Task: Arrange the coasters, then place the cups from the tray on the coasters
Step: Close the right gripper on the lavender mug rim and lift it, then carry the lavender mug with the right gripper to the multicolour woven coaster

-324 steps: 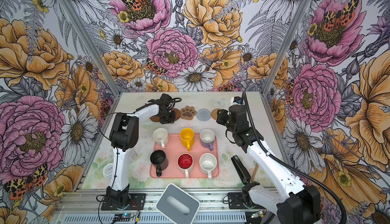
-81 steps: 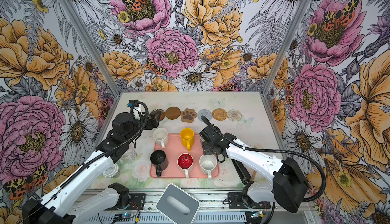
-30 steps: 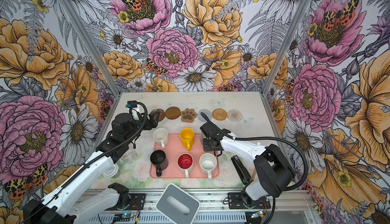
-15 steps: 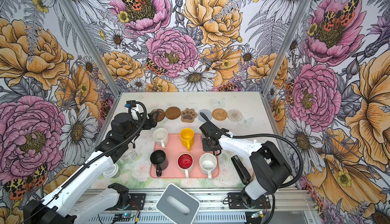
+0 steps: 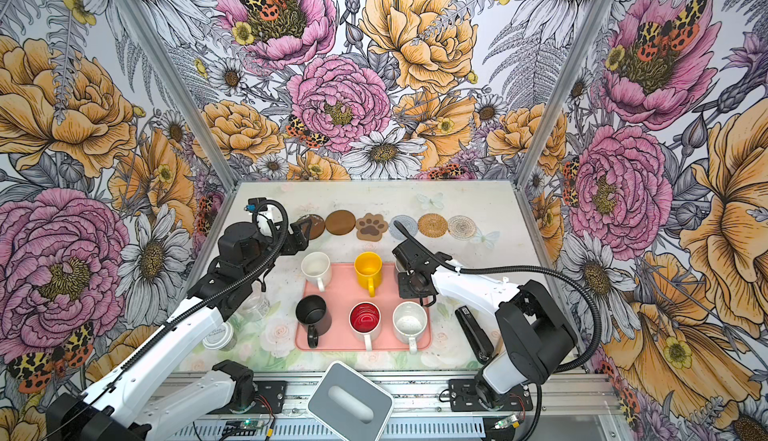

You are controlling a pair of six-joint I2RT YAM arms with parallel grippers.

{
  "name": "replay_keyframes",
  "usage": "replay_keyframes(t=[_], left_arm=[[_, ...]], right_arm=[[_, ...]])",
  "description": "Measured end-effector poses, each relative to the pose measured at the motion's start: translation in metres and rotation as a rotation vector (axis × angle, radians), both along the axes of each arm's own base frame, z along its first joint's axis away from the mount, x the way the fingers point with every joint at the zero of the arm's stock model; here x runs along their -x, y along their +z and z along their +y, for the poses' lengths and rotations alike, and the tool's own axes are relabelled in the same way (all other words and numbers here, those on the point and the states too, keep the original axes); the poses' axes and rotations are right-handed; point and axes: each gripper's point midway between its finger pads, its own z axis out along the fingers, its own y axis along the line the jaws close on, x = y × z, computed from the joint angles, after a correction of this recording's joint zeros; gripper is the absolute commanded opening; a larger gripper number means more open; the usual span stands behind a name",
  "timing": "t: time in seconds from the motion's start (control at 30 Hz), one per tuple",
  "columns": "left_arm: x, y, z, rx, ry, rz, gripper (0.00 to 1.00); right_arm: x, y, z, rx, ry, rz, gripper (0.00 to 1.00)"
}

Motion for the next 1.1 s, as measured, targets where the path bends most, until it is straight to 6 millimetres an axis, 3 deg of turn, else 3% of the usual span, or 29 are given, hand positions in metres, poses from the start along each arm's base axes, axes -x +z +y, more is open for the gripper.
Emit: replay_keyframes(t=[0.57,0.73,1.1], left_arm=[[-0.003,-0.004,0.012,-0.002,0.034,0.010,0.89],[-0.004,-0.004,0.016,0.003,0.048,0.011,0.90],[-0.003,-0.006,0.024,0.004,0.065,0.016,0.89]], right_arm=[[-0.020,0.039,-0.003,0.024,0.046,-0.043,0.00],[-0.035,0.054,-0.018,0.034,0.033,-0.064,0.00],[-0.074,0.091,-0.071,0.072,-0.061,-0.120,0.00]])
